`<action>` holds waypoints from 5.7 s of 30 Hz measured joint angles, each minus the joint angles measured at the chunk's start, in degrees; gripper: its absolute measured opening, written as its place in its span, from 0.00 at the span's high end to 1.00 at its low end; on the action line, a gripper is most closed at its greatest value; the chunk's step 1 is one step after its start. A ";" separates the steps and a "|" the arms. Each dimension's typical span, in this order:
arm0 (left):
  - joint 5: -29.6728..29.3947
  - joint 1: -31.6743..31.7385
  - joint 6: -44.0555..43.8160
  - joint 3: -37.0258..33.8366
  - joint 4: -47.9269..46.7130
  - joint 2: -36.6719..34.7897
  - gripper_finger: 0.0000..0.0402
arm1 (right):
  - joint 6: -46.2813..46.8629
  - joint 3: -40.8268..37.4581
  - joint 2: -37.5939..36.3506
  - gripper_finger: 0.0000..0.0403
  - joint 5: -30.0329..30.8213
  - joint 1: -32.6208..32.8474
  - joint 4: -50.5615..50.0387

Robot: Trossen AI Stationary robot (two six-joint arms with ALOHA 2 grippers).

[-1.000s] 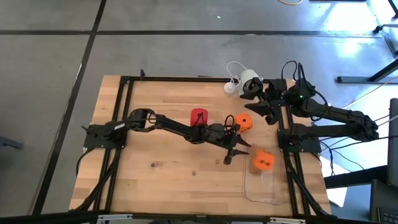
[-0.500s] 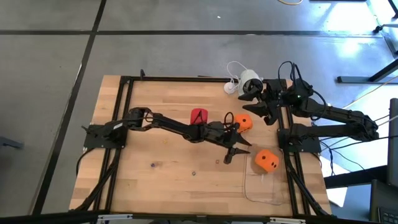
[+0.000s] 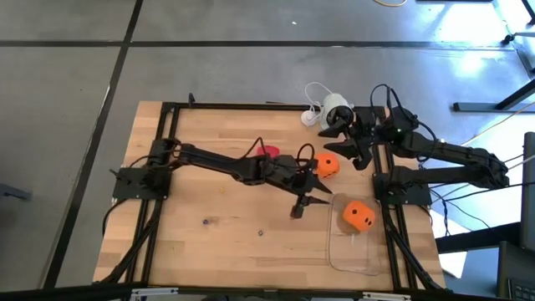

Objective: Pick & Place Dice
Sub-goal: Put the large red die into the transparent container

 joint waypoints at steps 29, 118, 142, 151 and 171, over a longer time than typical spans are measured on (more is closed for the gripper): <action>0.09 1.74 -1.81 -30.62 20.38 -22.71 0.66 | -2.16 0.00 0.99 0.48 6.10 3.40 -0.38; -21.43 3.56 -15.63 -67.08 12.24 -48.31 0.43 | -2.77 0.00 18.53 0.48 16.49 13.88 -4.46; -40.01 -0.94 -23.00 -67.04 20.25 -37.49 0.43 | 1.87 0.00 28.13 0.48 54.29 18.99 -4.83; -42.87 -1.23 -25.58 -67.04 25.25 -31.60 0.43 | 0.00 0.00 29.34 0.48 62.36 18.92 -4.99; -43.41 -1.18 -22.88 -63.30 30.00 -25.47 0.39 | -0.08 0.00 29.34 0.48 64.98 18.92 -6.23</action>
